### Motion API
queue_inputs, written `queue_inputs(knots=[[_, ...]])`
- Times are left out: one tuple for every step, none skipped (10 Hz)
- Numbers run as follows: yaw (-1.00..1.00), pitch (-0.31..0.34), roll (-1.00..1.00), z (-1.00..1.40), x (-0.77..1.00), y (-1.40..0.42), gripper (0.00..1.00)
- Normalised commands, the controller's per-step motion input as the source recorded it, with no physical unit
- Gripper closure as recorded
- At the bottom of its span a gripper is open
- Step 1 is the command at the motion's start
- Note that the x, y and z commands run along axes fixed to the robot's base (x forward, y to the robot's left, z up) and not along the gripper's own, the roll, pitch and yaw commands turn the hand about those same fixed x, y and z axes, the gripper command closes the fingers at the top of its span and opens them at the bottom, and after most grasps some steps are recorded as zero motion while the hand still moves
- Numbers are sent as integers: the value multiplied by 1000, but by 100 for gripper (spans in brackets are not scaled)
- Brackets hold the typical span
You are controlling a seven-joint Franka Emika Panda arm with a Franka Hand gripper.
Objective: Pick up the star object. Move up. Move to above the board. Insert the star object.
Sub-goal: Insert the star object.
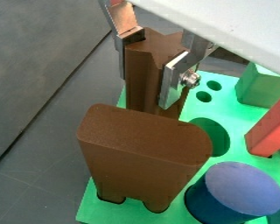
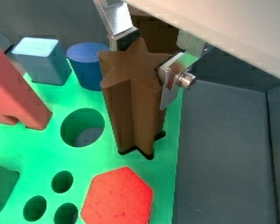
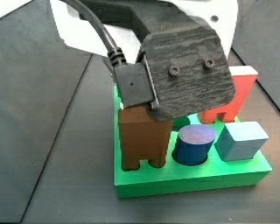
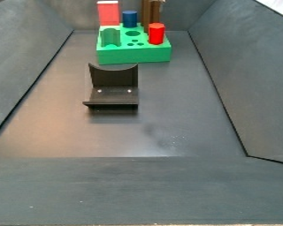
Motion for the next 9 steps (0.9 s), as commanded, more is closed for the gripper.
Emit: queue_inputs(knots=[[0,0,0,-29,0,0,100],[0,-69,0,-420,-34,-34,100],[-151,-39,31,-709,0,-74,100],[-271,-6,60,-860,0,-77,100],[-331,-7,33,-937,0,-100,100],[-360,-3,13,-889,46,-86,100],[-286,-10,14,-934,54,-29,100],[-160,0,0,-571,109,0,100],[0,0,0,0,0,0,100]])
